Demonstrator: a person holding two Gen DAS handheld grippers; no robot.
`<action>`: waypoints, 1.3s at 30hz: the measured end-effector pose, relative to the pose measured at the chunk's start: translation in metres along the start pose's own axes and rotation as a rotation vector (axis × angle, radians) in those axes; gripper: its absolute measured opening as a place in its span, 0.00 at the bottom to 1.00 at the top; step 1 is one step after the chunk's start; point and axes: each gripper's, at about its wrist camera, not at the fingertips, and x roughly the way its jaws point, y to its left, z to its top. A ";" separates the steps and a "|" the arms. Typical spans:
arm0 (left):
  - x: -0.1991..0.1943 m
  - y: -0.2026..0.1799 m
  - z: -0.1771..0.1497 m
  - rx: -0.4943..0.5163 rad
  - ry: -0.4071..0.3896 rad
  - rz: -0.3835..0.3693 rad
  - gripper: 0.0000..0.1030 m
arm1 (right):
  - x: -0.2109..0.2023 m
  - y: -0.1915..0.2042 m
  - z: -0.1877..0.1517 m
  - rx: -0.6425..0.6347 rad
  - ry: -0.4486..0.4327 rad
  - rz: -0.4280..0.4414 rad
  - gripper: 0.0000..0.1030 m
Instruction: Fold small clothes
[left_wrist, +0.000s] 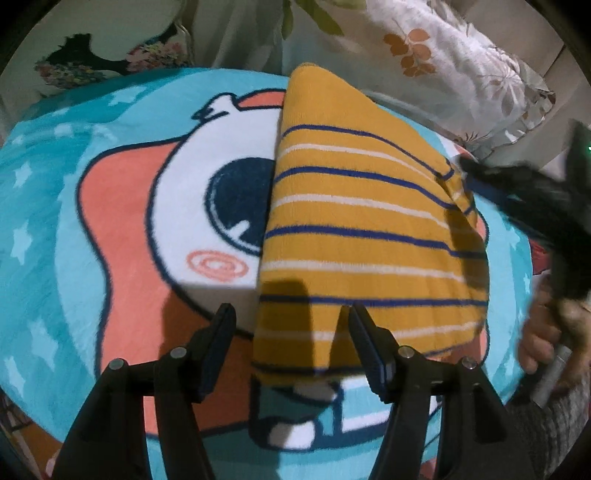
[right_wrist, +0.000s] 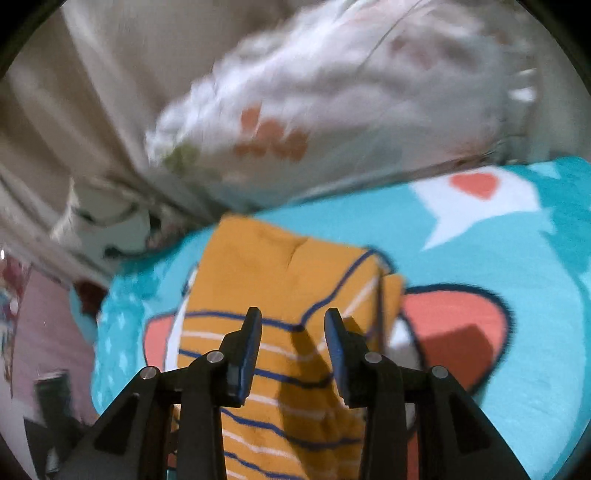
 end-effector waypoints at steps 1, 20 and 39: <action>-0.005 0.003 -0.004 -0.006 -0.008 0.006 0.61 | 0.013 -0.001 -0.002 -0.014 0.030 -0.026 0.37; -0.042 0.047 -0.041 -0.133 -0.079 0.103 0.64 | 0.075 0.060 -0.011 0.090 0.206 0.462 0.39; -0.042 0.063 -0.064 -0.039 -0.066 0.061 0.64 | 0.014 0.010 -0.118 0.220 0.248 0.428 0.45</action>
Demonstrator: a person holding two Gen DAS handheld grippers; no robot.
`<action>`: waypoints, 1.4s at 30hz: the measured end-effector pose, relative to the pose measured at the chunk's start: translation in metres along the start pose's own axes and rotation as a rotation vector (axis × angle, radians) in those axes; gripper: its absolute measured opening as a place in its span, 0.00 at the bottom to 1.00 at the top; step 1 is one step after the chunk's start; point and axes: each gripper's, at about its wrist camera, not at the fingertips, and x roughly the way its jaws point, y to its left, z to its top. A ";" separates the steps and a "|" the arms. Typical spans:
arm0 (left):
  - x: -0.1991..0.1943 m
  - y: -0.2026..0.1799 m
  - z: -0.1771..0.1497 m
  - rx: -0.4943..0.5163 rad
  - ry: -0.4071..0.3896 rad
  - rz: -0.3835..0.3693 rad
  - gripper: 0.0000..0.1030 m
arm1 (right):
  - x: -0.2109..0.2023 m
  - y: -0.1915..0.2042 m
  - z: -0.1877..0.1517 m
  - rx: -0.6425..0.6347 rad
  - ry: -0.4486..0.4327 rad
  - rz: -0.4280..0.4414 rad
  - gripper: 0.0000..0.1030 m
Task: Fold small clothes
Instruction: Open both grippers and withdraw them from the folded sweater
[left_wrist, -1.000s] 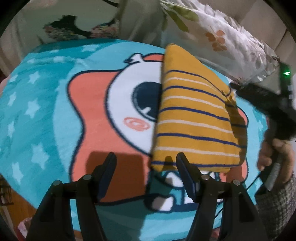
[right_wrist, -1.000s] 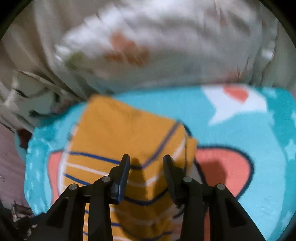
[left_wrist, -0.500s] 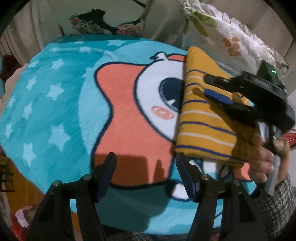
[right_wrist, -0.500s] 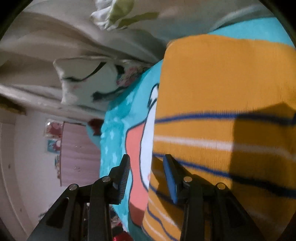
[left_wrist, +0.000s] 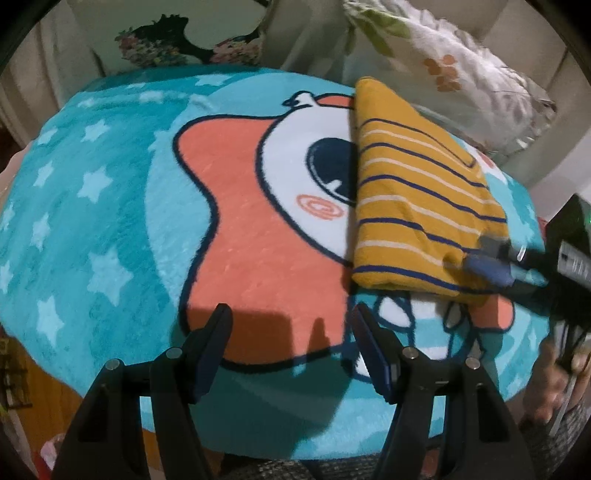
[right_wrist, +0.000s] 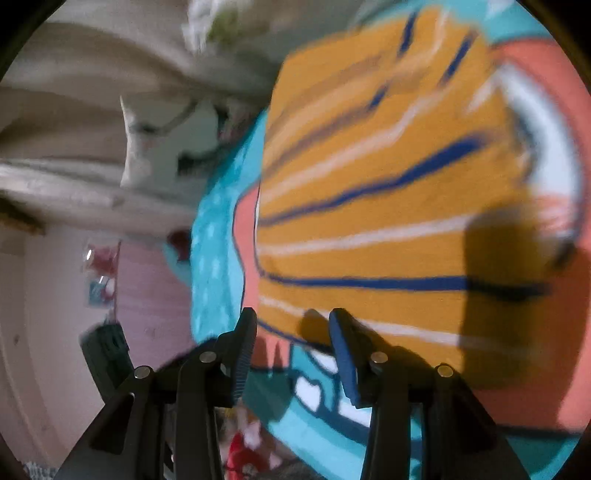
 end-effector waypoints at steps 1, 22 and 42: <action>-0.003 0.001 -0.002 0.010 -0.005 -0.008 0.64 | -0.013 0.001 0.004 0.009 -0.043 -0.005 0.47; -0.051 0.035 -0.040 0.091 -0.114 0.006 0.68 | -0.071 0.028 -0.056 0.014 -0.359 -0.481 0.52; -0.076 0.048 -0.093 0.197 -0.111 -0.017 0.73 | -0.018 0.052 -0.185 0.001 -0.264 -0.684 0.60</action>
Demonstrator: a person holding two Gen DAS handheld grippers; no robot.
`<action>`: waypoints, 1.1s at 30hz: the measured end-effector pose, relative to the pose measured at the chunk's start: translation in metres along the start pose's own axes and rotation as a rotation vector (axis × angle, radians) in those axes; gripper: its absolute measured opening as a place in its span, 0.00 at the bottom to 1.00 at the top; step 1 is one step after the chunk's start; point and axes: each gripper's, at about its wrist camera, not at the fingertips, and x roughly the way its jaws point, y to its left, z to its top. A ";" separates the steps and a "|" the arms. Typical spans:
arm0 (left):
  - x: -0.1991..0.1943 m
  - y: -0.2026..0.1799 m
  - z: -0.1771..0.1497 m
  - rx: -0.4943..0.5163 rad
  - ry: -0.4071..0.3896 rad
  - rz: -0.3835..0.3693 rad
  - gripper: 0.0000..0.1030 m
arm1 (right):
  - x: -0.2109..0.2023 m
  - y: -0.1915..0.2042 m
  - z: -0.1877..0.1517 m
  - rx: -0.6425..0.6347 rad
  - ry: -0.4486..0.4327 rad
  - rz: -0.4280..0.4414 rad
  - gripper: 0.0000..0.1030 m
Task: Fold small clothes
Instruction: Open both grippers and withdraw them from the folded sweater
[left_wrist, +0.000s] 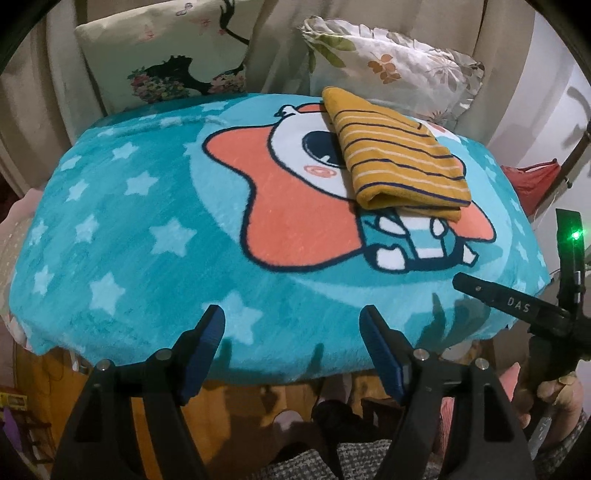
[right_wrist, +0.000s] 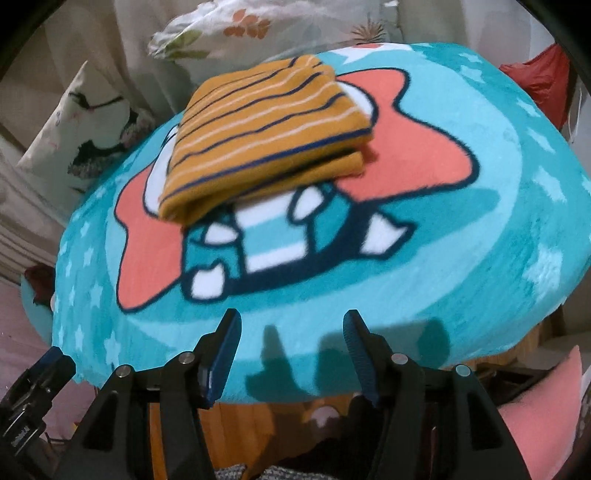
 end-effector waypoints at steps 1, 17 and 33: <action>-0.002 0.004 -0.002 -0.004 -0.001 0.005 0.73 | 0.001 0.005 -0.002 -0.010 0.003 -0.001 0.61; -0.013 0.040 -0.022 -0.077 0.006 0.040 0.74 | 0.012 0.065 -0.026 -0.129 0.050 -0.001 0.65; 0.008 0.028 -0.012 -0.068 0.045 0.027 0.74 | 0.021 0.054 -0.019 -0.124 0.075 -0.040 0.67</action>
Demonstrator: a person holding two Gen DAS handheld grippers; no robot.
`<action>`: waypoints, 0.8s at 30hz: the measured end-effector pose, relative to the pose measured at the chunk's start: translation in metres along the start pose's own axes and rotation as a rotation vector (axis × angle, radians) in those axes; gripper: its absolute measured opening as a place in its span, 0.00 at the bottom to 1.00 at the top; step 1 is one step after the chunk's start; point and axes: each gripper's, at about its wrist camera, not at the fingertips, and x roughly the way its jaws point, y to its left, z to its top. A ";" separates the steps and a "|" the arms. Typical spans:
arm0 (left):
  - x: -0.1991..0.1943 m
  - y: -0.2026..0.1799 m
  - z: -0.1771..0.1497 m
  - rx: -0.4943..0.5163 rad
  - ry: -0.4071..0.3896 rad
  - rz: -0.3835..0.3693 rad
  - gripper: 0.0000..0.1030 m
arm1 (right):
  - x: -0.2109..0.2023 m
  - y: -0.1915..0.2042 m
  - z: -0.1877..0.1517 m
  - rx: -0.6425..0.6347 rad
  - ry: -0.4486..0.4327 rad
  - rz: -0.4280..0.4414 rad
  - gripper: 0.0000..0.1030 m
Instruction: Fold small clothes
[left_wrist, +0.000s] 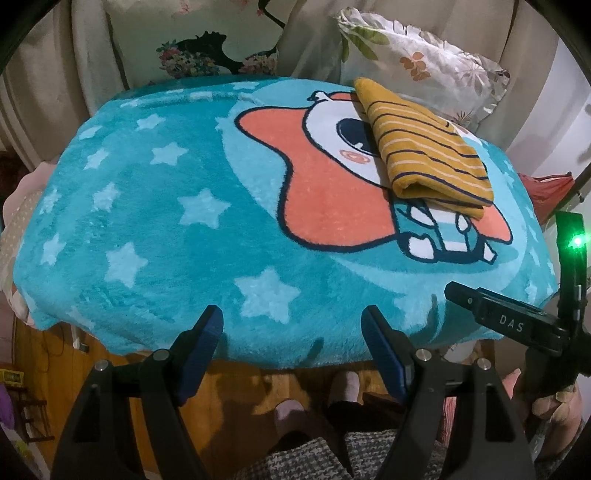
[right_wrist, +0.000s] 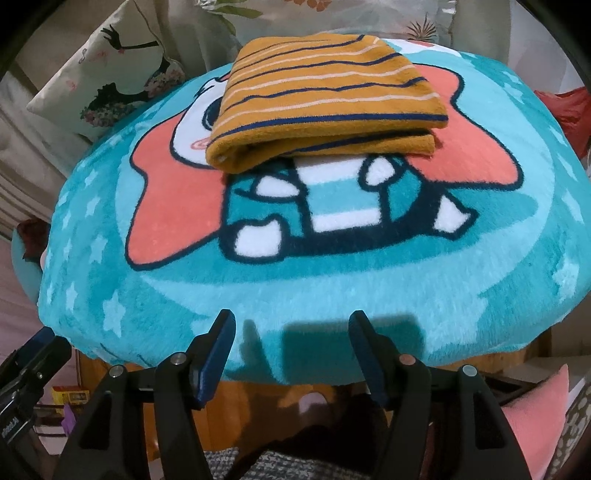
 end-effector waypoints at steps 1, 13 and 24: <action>0.002 -0.003 0.001 0.002 0.004 0.002 0.74 | 0.001 -0.002 0.001 -0.002 0.003 0.000 0.67; 0.021 -0.071 0.026 0.055 0.022 0.023 0.74 | -0.003 -0.063 0.031 0.059 -0.011 0.010 0.67; 0.034 -0.129 0.046 0.085 0.024 0.055 0.74 | -0.009 -0.127 0.072 0.107 -0.040 0.024 0.68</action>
